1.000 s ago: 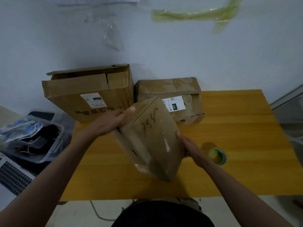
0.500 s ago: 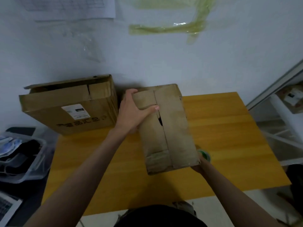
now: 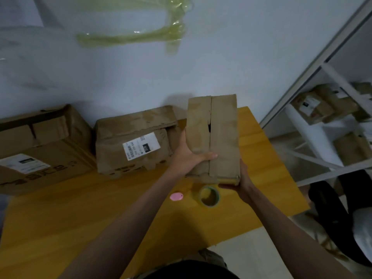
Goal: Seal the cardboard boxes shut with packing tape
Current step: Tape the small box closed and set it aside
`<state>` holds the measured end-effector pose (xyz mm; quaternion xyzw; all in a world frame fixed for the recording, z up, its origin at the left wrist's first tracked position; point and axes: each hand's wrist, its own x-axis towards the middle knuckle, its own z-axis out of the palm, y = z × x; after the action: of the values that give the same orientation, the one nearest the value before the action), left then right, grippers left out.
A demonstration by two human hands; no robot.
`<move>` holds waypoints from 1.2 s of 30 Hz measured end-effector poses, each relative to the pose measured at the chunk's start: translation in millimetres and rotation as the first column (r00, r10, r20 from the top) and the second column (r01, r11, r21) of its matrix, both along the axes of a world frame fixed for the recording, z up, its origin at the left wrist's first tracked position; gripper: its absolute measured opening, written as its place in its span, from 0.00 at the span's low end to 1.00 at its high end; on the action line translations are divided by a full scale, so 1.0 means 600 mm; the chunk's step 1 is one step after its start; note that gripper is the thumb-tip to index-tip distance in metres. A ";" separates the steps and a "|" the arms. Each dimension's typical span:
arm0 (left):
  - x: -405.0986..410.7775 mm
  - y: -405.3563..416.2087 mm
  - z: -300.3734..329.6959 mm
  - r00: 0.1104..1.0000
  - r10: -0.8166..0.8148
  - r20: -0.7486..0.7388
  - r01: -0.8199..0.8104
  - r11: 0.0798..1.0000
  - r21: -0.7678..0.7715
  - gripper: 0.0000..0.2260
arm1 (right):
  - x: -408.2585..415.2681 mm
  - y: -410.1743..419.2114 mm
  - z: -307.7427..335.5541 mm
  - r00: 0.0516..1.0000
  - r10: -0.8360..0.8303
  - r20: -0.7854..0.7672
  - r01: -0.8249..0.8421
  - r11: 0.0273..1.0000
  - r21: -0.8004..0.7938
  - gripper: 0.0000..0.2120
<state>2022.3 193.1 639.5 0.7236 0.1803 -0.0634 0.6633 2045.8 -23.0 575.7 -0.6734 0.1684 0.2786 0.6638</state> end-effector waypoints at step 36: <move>0.134 -0.167 -0.140 0.993 -0.066 0.102 0.001 0.843 0.537 0.32 | 0.203 -0.050 -0.099 0.973 0.097 -0.207 -0.034 0.957 0.289 0.29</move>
<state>2103.0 93.2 555.4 0.8855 0.1393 0.0203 0.4429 2167.3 -53.0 516.6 -0.5417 0.1763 0.3944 0.7210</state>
